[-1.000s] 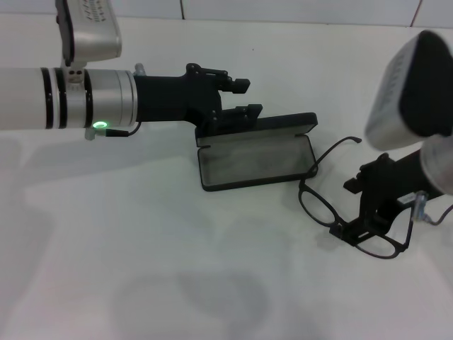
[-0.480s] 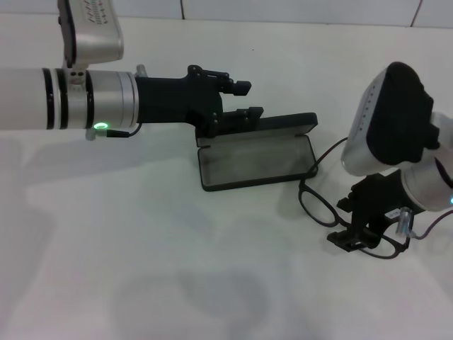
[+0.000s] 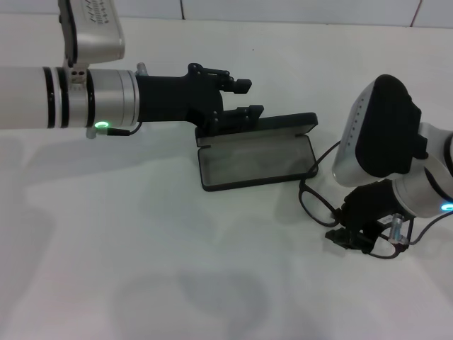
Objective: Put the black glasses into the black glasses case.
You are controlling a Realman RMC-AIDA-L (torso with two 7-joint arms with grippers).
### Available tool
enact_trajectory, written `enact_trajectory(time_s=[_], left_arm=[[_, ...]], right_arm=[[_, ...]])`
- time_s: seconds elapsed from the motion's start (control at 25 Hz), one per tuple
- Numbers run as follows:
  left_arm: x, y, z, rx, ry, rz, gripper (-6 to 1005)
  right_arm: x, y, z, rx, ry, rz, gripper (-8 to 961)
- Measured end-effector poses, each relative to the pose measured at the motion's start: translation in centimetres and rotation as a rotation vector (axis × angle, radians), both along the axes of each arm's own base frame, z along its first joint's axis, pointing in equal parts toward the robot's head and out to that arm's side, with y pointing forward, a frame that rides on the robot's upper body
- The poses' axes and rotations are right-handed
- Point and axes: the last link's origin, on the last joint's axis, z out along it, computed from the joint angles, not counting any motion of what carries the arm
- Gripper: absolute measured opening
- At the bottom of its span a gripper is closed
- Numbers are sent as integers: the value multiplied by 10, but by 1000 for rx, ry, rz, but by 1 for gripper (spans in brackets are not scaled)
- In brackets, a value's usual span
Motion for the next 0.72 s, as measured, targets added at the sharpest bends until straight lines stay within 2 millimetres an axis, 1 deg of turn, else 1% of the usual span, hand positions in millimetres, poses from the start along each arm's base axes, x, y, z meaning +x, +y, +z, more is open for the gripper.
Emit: enact_trajectory(time_s=[0.52,0.68,0.72], left_arm=[[1,-1,0,-12,-19,23,480],[1,-3,1,-25,-31,31,480],[0,-4,1,-26,-34,32,480]], right_arm=[[5,-3,5,-9,-12,-18,193],[5,-2,15,14,14,-3,108],[5,-2,19,23,27,1,108]])
